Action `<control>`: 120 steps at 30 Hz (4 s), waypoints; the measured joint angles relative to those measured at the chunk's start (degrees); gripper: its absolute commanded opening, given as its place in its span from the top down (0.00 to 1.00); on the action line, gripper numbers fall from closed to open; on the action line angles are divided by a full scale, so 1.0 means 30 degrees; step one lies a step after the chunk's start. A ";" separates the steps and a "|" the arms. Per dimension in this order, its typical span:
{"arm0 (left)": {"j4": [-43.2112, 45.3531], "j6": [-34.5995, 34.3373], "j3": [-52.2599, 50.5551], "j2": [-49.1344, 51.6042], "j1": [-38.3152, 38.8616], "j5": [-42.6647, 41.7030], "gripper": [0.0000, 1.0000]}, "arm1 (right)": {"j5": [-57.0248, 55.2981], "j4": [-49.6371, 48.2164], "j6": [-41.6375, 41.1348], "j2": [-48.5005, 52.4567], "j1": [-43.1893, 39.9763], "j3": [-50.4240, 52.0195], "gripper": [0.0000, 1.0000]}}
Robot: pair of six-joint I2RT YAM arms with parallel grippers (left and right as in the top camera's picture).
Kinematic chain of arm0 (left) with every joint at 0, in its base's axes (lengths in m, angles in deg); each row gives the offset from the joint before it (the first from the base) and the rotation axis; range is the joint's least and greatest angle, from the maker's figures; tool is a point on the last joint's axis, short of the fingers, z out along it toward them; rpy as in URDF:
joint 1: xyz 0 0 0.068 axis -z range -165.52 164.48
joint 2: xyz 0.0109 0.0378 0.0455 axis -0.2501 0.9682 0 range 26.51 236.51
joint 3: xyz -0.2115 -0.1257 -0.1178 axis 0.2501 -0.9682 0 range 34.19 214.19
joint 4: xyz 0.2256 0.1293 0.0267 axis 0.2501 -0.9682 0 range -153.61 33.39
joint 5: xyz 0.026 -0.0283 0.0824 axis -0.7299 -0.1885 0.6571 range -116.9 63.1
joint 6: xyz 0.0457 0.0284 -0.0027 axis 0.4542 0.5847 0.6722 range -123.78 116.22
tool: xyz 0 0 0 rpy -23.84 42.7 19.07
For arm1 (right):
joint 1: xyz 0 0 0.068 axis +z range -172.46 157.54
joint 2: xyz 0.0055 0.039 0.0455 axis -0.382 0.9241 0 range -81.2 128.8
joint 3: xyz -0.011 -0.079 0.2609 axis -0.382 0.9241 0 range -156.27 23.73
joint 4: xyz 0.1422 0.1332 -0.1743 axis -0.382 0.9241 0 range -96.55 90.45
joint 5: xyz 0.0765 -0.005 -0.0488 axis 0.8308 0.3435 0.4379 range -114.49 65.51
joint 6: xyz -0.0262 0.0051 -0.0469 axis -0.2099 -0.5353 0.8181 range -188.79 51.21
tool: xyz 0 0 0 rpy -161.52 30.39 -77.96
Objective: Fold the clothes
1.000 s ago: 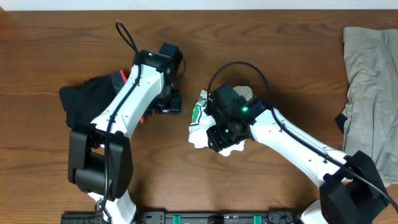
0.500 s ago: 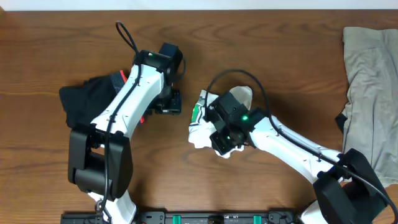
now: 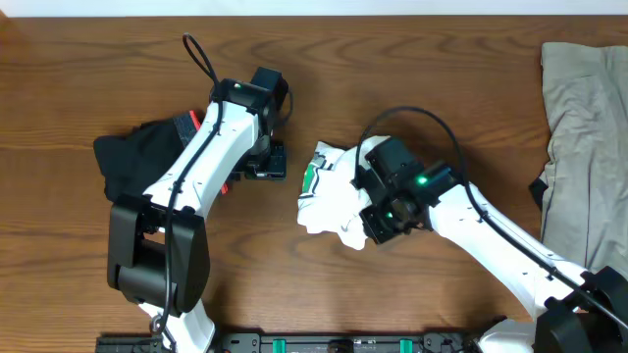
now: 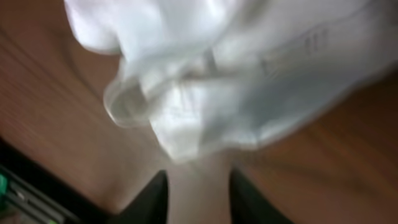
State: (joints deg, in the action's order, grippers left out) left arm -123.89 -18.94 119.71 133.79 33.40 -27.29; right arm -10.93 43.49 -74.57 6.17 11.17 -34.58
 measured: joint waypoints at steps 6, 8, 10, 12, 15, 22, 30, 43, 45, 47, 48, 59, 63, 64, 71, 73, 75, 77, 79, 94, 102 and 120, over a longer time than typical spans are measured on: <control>0.0015 -0.0007 0.0000 0.0000 0.0000 0.0000 0.32 | 0.0605 -0.2965 0.0517 0.0313 -0.0007 0.0000 0.65; 0.0015 -0.0007 0.0000 0.0000 0.0000 -0.0007 0.32 | 0.0772 -0.3286 0.0590 0.0692 -0.0007 0.0000 0.66; 0.0007 -0.0007 0.0000 0.0000 0.0000 -0.0007 0.32 | 0.1100 -0.3446 0.0729 0.1290 -0.0007 0.0000 0.67; 0.0015 -0.0007 0.0000 0.0000 0.0000 -0.0007 0.32 | 0.1953 -0.3563 0.1137 0.2055 -0.0007 0.0000 0.67; 0.0015 0.0000 0.0000 0.0000 0.0000 -0.0007 0.32 | 0.3060 -0.3563 0.1749 0.2747 -0.0007 0.0000 0.68; 0.0015 0.0000 0.0000 0.0000 0.0000 -0.0007 0.32 | 0.4153 -0.3045 0.3213 0.2958 -0.0007 0.0000 0.69; 0.0175 0.0000 0.0000 0.0000 0.0000 -0.0007 0.32 | 0.4619 -0.3191 0.4044 0.2965 -0.0007 0.0000 0.70; 0.0211 -0.0007 0.0000 0.0000 0.0000 -0.0007 0.32 | 0.4838 -0.5078 0.4248 0.2965 -0.0007 0.0000 0.76; 0.0182 0.0000 0.0000 0.0000 0.0000 -0.0007 0.32 | 0.4830 -0.4998 0.4255 0.2965 -0.0007 0.0000 0.76; 0.0124 -0.0007 0.0000 0.0000 0.0000 -0.0007 0.32 | 0.4838 -0.4954 0.4248 0.2973 -0.0007 0.0029 0.76; 0.0109 0.0000 0.0000 0.0000 0.0000 -0.0007 0.32 | 0.4838 -0.4962 0.4255 0.2973 -0.0007 0.0073 0.76; 0.0066 0.0000 0.0000 0.0000 0.0000 -0.0007 0.32 | 0.5610 -0.3912 0.5333 0.3075 -0.0007 0.1858 0.82; 0.0051 -0.0007 0.0000 0.0000 0.0000 -0.0007 0.32 | 0.4962 -0.2608 0.5005 0.3089 -0.0007 0.1887 0.88; 0.0044 -0.0007 0.0000 0.0000 0.0000 -0.0007 0.32 | 0.4481 -0.2237 0.4619 0.3082 -0.0007 0.1887 0.88; 0.0044 0.0000 0.0000 0.0000 0.0000 -0.0007 0.32 | -0.0561 0.0087 0.0058 0.1880 -0.0007 0.1887 0.80; 0.0044 0.0000 0.0000 0.0000 0.0000 -0.0007 0.32 | -0.1362 -0.0073 -0.0721 0.1450 -0.0029 0.1887 0.76; -0.0051 0.0000 0.0000 0.0000 0.0000 -0.0007 0.32 | -0.1887 -0.0226 -0.1384 0.0991 -0.0095 0.1887 0.74; -0.0350 -0.0007 -0.0007 0.0000 0.0000 -0.0007 0.32 | -0.2244 -0.0364 -0.2164 0.0481 -0.0306 0.1887 0.67; -0.0685 -0.0007 -0.0007 0.0000 0.0000 -0.0015 0.32 | -0.2382 -0.0597 -0.2863 0.0066 -0.0721 0.1887 0.62; 0.2127 -0.0007 -0.2382 0.0000 0.1814 -0.5493 0.34 | 0.2630 -0.5515 -0.3949 0.0525 -0.2361 0.1887 0.66; 0.4102 -0.0131 -0.5297 0.0007 0.2535 -0.6280 0.48 | 0.3118 -0.6696 -0.4189 0.1923 -0.2361 0.1887 0.85; 0.4080 -0.0372 -0.5807 0.0015 0.2535 -0.6397 0.57 | 0.3235 -0.6404 -0.3803 0.2295 -0.5326 0.1887 0.99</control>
State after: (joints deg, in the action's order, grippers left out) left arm -111.65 -20.05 102.29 133.83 41.01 -46.48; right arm -1.22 24.27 -85.98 13.06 -4.81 -28.92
